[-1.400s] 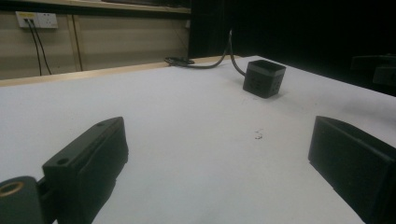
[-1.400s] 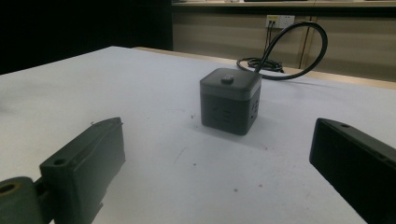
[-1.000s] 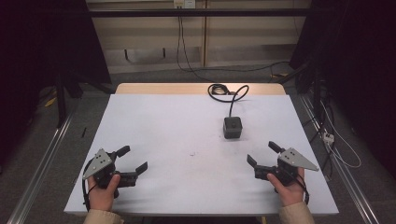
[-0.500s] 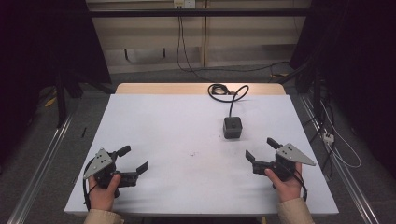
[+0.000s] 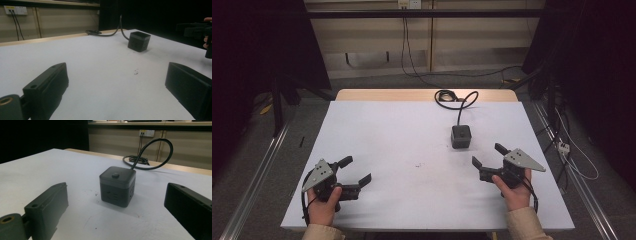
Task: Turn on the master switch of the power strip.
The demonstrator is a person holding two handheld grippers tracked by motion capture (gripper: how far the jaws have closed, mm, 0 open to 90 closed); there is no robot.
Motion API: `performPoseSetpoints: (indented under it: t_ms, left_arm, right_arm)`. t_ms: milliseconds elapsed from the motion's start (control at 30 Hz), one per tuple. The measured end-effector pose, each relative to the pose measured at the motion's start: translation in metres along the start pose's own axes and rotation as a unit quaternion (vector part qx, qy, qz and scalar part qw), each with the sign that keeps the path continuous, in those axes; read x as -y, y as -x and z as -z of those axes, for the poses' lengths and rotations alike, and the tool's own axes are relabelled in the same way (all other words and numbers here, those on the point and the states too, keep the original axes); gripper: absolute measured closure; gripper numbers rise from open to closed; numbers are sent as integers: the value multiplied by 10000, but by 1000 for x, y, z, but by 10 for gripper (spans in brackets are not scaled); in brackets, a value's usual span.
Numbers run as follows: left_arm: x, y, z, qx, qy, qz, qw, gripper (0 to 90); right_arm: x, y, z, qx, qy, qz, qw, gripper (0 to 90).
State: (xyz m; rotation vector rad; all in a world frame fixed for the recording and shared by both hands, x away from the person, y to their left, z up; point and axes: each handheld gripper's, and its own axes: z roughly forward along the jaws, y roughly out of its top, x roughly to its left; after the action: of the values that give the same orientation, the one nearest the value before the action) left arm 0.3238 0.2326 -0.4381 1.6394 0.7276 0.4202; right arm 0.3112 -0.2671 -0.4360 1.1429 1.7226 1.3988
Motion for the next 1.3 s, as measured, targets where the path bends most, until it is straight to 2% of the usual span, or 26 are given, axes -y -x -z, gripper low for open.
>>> performPoseSetpoints:
  t_ms: [1300]
  left_arm:
    - [0,-1,-1,25,-3,8,10000,44]
  right_arm:
    - [-12,-3,-27,-3,-22,12,10000,77]
